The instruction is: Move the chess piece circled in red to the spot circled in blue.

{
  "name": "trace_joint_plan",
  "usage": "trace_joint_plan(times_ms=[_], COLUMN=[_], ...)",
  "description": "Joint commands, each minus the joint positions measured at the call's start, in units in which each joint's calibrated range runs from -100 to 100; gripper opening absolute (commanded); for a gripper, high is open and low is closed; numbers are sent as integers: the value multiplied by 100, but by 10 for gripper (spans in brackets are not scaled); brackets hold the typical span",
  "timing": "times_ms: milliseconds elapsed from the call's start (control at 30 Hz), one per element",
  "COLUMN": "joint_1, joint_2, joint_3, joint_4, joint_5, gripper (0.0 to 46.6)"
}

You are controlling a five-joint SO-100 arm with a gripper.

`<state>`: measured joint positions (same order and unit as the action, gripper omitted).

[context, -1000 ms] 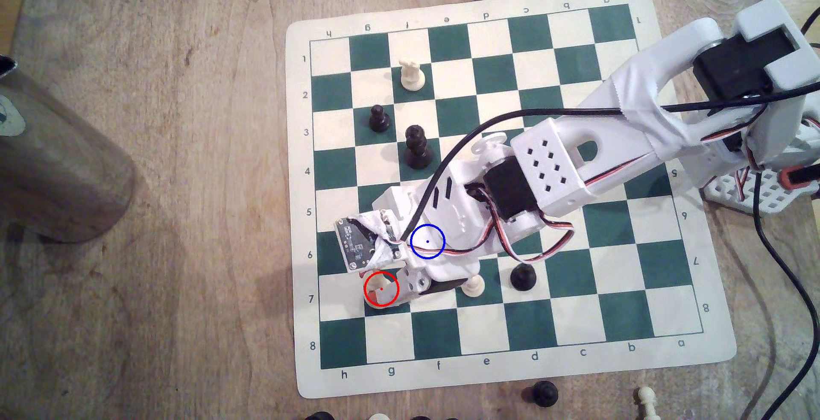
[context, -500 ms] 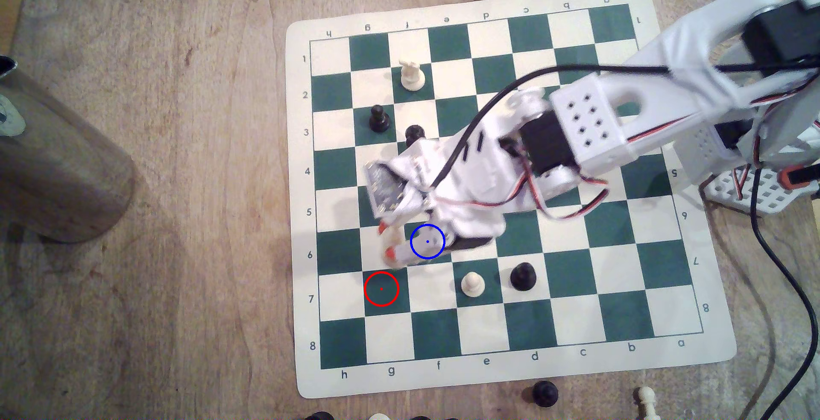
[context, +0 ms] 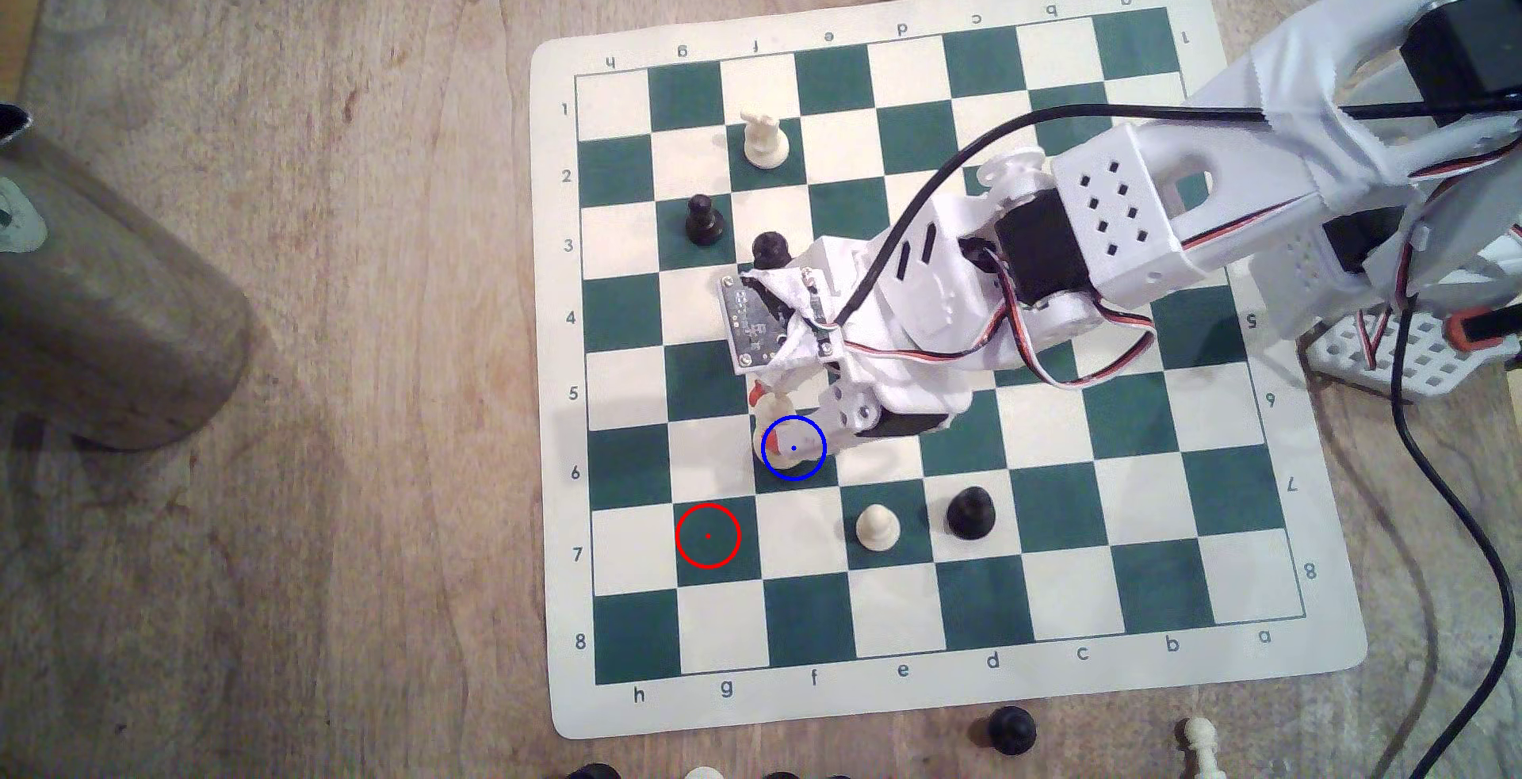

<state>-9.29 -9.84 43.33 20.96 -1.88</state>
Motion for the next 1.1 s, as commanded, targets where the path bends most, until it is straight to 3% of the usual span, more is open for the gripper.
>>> trace_joint_plan(times_ms=[0,900,1067], joint_1=[10,-37,-45], joint_2=[-442,-145,-119], joint_3=[-72,-9,-45], joint_4=[-122,-212,-179], joint_5=[-44,-44,-44], gripper=[2,2,50])
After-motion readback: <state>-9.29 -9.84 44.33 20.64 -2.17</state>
